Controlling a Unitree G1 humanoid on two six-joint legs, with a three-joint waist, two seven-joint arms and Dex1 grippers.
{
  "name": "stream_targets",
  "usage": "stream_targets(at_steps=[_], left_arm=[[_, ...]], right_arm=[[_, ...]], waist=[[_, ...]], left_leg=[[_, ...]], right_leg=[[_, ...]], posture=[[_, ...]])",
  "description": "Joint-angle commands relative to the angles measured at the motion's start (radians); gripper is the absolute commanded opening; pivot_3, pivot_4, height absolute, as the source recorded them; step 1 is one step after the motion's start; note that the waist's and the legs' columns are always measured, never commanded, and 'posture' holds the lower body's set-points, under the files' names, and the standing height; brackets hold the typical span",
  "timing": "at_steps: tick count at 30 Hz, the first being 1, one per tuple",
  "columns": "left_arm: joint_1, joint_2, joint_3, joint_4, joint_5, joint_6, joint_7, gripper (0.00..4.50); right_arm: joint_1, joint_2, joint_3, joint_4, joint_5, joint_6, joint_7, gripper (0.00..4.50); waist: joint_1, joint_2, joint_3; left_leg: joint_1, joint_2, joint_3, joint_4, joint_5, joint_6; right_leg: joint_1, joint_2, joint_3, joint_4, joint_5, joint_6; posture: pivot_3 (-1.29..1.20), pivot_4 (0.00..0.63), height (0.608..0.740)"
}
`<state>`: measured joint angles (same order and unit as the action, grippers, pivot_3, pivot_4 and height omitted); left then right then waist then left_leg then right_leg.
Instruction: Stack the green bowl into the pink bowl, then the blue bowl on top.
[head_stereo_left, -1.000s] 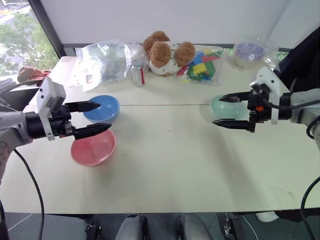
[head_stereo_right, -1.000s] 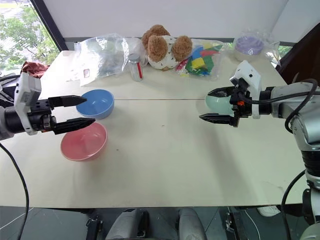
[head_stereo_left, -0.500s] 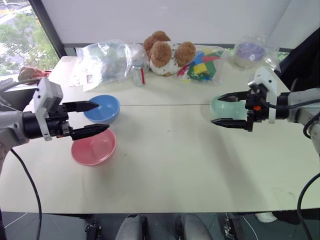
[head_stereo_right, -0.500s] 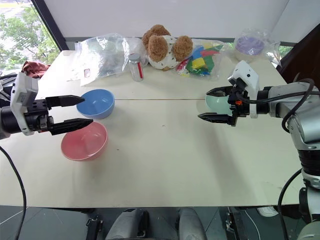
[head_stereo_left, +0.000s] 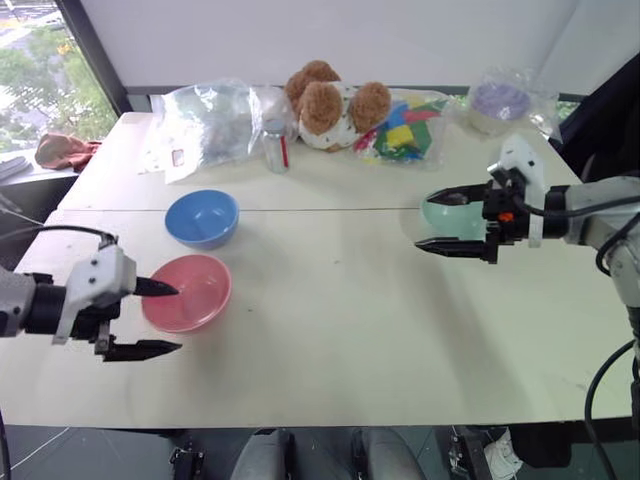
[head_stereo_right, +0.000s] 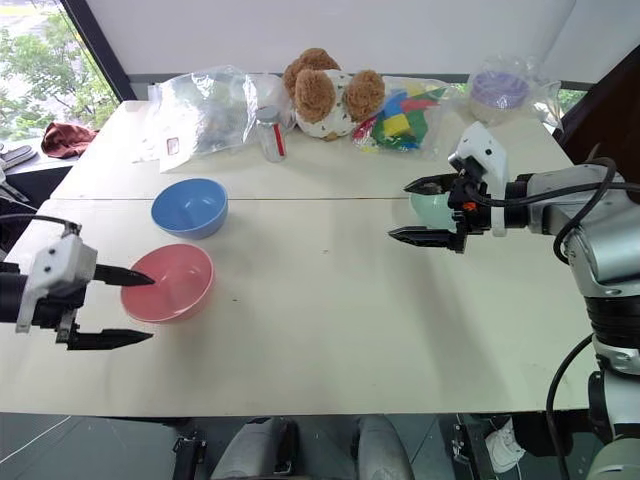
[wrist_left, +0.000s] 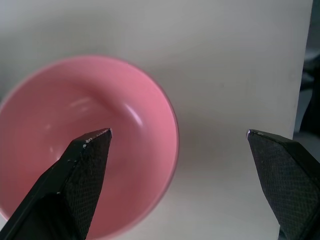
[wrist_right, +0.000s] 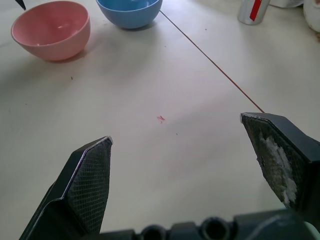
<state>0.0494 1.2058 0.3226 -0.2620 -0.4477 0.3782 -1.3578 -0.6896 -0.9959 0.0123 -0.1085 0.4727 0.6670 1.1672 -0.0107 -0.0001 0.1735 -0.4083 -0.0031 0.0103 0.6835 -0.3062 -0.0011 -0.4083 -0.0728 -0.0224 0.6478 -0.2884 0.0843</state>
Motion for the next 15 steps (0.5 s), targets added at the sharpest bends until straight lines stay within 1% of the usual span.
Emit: stream_targets(at_steps=[1, 5, 8, 11, 12, 15], left_arm=[[-0.002, -0.020, -0.073, 0.048, 0.126, -0.123, 0.049, 4.45], [-0.022, -0.059, -0.133, 0.101, 0.189, -0.189, 0.088, 4.45], [-0.032, -0.065, -0.166, 0.147, 0.236, -0.242, 0.099, 3.71], [-0.043, -0.073, -0.184, 0.168, 0.242, -0.266, 0.089, 2.23], [-0.052, -0.077, -0.191, 0.164, 0.236, -0.268, 0.083, 1.60], [-0.097, -0.086, -0.216, 0.143, 0.217, -0.264, 0.063, 0.18]], right_arm=[[-0.016, -0.005, -0.027, -0.027, 0.003, -0.007, 0.001, 4.50], [0.010, -0.032, -0.047, -0.053, 0.026, 0.012, 0.023, 4.50], [0.036, -0.050, -0.084, -0.071, 0.051, 0.026, 0.034, 4.50], [0.052, -0.061, -0.105, -0.083, 0.060, 0.036, 0.028, 4.50], [0.054, -0.064, -0.107, -0.085, 0.060, 0.036, 0.025, 4.50], [0.056, -0.068, -0.112, -0.084, 0.058, 0.037, 0.024, 4.50]], waist=[[-0.002, 0.000, 0.000], [-0.003, 0.000, 0.000], [-0.003, 0.000, 0.000], [-0.003, 0.000, 0.000], [-0.003, 0.000, 0.000], [0.000, 0.000, 0.000]], left_leg=[[0.000, 0.000, 0.000, 0.000, 0.000, 0.000], [0.000, 0.000, 0.001, 0.000, 0.000, 0.000], [0.000, 0.000, 0.002, -0.001, 0.000, 0.001], [0.000, 0.000, 0.002, 0.000, 0.000, 0.001], [0.000, 0.000, 0.003, 0.000, 0.000, 0.001], [0.000, 0.000, 0.003, 0.000, 0.000, 0.001]], right_leg=[[0.000, 0.000, 0.000, 0.000, 0.000, 0.000], [-0.001, 0.000, 0.000, 0.001, 0.000, 0.000], [-0.001, 0.000, 0.000, 0.001, 0.000, 0.000], [-0.001, -0.001, 0.000, 0.001, 0.000, 0.000], [-0.001, -0.001, 0.000, 0.001, 0.000, 0.000], [-0.001, -0.001, 0.000, 0.001, 0.000, 0.000]], posture=[[0.00, 0.150, 0.740], [0.00, 0.150, 0.740], [0.00, 0.150, 0.740], [0.00, 0.150, 0.740], [0.00, 0.150, 0.740], [0.00, 0.150, 0.740]])
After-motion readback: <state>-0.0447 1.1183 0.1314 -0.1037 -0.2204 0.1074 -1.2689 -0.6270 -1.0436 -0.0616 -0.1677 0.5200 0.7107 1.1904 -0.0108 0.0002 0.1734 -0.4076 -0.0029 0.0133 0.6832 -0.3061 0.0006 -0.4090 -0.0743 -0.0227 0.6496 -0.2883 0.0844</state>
